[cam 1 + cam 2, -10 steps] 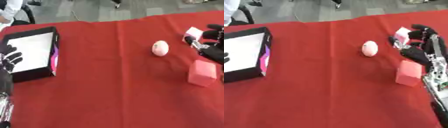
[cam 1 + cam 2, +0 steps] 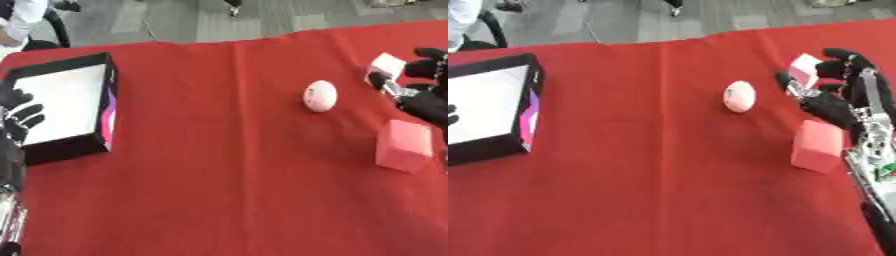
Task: Pick up the objects with one hand, pass them to the other hand, and then place them into the box on the other side of the table.
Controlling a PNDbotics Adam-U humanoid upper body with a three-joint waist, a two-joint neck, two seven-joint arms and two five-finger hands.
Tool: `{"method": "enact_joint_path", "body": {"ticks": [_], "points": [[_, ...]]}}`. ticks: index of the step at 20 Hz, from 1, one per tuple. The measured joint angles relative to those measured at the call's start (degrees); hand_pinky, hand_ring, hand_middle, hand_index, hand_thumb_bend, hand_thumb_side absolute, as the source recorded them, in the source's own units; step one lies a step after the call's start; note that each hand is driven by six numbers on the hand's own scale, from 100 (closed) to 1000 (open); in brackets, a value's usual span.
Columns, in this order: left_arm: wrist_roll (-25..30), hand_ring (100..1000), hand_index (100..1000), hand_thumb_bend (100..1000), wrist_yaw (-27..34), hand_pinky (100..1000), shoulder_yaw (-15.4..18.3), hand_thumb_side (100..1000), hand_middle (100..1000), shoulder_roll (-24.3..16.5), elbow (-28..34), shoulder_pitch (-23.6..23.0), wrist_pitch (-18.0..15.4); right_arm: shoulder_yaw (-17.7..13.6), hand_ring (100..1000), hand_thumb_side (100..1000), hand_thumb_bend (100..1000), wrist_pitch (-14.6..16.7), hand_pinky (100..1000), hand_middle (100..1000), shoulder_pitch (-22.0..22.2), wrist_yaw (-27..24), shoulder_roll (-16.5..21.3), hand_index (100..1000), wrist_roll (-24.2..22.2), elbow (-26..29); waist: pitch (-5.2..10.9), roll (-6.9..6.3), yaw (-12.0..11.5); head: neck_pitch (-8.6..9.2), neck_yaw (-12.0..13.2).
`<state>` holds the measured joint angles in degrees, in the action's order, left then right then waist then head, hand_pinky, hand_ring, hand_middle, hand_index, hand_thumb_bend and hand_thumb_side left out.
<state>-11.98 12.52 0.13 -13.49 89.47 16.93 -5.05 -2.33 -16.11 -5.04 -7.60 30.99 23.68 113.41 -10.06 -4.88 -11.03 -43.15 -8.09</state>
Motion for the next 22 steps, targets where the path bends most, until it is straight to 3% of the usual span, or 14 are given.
{"method": "enact_joint_path", "body": {"ticks": [9, 10, 11, 17, 22], "points": [[-0.2, 727, 790, 216, 0.0, 780, 0.0, 802, 718, -0.1, 0.0, -0.4, 0.0, 0.0, 755, 269, 646, 0.2, 702, 641, -0.9, -1.2, 1.3, 796, 0.2, 0.0, 0.0, 0.0, -0.1, -0.04, 0.9], [-0.2, 727, 790, 211, 0.0, 780, 0.0, 799, 718, -0.1, 0.0, -0.4, 0.0, 0.0, 761, 342, 676, 0.2, 707, 648, -0.7, -1.7, 2.0, 800, 0.1, 0.0, 0.0, 0.01, 0.0, -0.04, 0.9], [-0.2, 727, 790, 215, 0.0, 780, 0.0, 803, 718, -0.1, 0.0, -0.5, 0.0, 0.0, 764, 275, 652, 0.2, 710, 652, -0.4, -2.2, 3.0, 801, -0.2, 0.0, 0.0, 0.02, 0.1, -0.04, 0.9], [-0.3, 728, 790, 215, 0.0, 780, 0.1, 802, 718, -1.2, 0.0, -0.8, 0.0, 0.2, 792, 287, 670, -0.1, 738, 699, 2.1, -4.4, 12.4, 825, -5.1, 0.0, 0.0, 0.08, 0.4, 0.02, 0.9], [-0.4, 729, 790, 215, -0.1, 780, 0.1, 801, 719, -1.8, 0.0, -0.8, 0.0, 0.3, 811, 267, 677, -1.2, 762, 735, 4.4, -5.6, 20.3, 844, -11.9, 0.0, 0.0, 1.07, 0.7, 0.04, -0.7]]}}
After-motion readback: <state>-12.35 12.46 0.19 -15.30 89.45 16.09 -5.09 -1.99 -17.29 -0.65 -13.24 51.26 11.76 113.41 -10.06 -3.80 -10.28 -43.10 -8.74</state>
